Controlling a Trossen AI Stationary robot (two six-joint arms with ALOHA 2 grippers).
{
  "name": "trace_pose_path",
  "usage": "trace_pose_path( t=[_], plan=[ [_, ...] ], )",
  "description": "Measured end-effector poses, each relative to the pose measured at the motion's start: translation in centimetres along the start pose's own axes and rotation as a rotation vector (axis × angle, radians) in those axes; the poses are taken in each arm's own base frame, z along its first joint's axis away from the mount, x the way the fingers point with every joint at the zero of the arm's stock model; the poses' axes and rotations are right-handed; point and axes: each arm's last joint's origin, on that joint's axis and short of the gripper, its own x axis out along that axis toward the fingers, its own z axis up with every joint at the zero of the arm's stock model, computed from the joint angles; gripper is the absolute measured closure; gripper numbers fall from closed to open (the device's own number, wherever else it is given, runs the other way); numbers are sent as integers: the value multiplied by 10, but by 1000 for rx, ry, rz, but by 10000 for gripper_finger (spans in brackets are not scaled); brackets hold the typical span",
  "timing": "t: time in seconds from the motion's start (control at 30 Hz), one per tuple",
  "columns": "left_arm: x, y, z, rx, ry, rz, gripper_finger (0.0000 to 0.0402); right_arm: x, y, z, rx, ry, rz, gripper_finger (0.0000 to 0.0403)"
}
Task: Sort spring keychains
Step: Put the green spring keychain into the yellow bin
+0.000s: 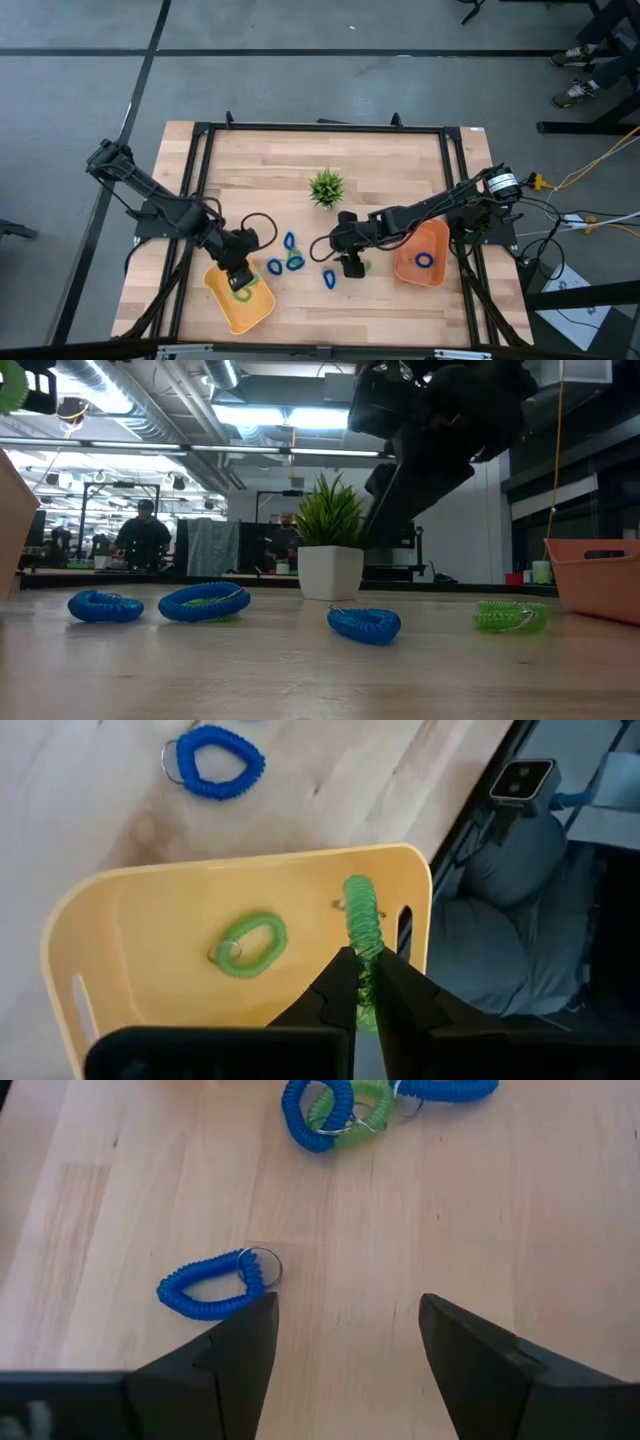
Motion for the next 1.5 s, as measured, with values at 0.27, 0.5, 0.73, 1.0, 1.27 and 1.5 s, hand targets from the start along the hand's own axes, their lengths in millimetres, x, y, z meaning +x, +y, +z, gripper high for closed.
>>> trace_pose_path(
  t=[0.27,0.5,0.73,1.0,1.27,1.5],
  plan=[
    [1,-1,-3,17,-51,19,384,0,0,0,-57,-4,0,161],
    [1,-1,-2,13,-71,25,384,0,0,0,-57,-4,0,161],
    [0,3,-3,33,-83,65,384,0,0,0,-82,-4,0,161],
    [0,11,-6,5,-41,144,384,0,0,0,-120,-3,0,161],
    [0,10,-7,-136,1,125,384,0,0,0,-120,2,-1,161],
    [0,11,-7,-223,-3,133,382,0,0,0,-120,2,-1,161]
  ],
)
